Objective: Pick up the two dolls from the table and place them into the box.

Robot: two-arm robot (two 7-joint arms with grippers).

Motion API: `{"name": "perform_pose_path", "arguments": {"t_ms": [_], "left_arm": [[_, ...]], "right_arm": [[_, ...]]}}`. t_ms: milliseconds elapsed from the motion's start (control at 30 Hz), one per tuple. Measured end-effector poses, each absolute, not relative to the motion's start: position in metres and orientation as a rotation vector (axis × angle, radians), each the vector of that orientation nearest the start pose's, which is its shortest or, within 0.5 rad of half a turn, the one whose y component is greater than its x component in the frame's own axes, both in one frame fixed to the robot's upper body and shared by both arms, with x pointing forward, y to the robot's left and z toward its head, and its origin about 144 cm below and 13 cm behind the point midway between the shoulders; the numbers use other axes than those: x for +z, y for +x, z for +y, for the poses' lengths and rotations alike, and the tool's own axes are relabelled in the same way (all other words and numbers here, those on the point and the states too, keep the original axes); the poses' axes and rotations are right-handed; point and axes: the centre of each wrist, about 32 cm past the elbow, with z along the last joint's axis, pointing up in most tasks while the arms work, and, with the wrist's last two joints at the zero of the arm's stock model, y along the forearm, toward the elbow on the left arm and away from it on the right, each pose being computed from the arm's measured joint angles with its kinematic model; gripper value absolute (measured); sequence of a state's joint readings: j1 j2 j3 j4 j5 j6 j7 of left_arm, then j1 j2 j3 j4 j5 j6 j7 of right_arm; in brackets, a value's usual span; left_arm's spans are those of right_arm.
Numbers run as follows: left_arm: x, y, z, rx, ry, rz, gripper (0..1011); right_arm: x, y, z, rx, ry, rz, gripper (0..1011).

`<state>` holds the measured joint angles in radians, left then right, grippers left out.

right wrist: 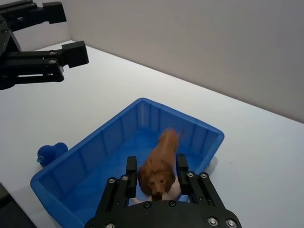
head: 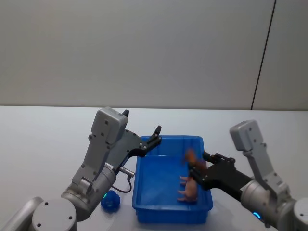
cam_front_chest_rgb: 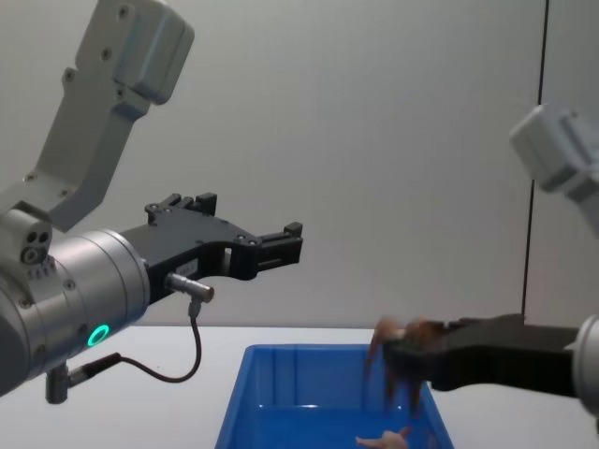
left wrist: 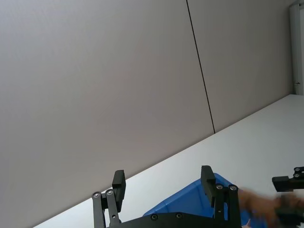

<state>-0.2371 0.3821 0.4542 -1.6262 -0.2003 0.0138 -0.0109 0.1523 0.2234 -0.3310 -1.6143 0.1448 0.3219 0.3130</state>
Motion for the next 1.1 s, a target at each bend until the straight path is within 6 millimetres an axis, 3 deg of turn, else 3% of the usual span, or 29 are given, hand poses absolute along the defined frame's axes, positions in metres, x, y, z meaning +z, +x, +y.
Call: {"name": "perform_pose_path", "arguments": {"t_ms": [333,600,1100], "left_arm": [[1.204,0.492,0.198,1.124,0.061,-0.268,1002],[1.204,0.492,0.198,1.124,0.061,-0.268,1001],[1.204,0.492,0.198,1.124,0.061,-0.268,1001]], "right_arm": [[1.183,0.491,-0.176,-0.922,-0.264,0.077,777],[1.182,0.490,-0.182,-0.934,-0.264,0.069,993],[1.176,0.483,-0.218,-1.006,-0.271,0.072,1001]]}}
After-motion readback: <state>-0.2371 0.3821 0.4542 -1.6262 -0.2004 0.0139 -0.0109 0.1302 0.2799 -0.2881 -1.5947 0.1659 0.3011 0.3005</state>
